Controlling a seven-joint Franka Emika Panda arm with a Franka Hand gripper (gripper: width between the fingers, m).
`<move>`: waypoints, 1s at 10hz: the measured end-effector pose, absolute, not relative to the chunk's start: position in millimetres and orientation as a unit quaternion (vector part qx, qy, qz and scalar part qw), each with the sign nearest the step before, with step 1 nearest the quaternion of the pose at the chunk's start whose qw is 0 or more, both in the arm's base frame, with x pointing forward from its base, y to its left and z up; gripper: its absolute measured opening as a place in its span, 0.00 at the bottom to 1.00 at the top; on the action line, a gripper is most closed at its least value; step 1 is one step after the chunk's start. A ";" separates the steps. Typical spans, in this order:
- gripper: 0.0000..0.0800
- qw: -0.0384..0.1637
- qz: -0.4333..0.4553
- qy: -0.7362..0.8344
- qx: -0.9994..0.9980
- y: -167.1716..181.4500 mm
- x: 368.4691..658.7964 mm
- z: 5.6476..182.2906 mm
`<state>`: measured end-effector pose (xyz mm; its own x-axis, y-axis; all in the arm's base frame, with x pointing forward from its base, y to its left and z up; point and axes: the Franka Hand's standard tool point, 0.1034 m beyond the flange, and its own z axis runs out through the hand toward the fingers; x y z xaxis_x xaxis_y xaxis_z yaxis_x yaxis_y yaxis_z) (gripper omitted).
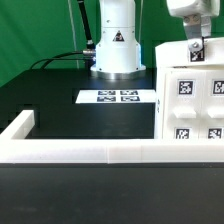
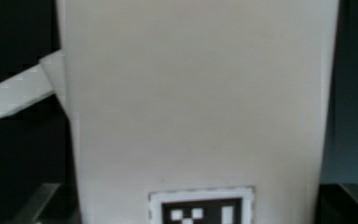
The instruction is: Assemble cabinet
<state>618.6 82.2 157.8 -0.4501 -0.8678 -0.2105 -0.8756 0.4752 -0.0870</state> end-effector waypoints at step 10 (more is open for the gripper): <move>1.00 0.139 0.015 0.825 -0.548 88.8 624.1 177.2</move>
Offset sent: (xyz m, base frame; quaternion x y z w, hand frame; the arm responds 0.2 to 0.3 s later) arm 0.0000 0.0000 0.0000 0.0000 0.0000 0.0000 1.0000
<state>624.1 88.8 177.2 -0.3611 -0.8994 -0.2463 -0.9078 0.3995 -0.1278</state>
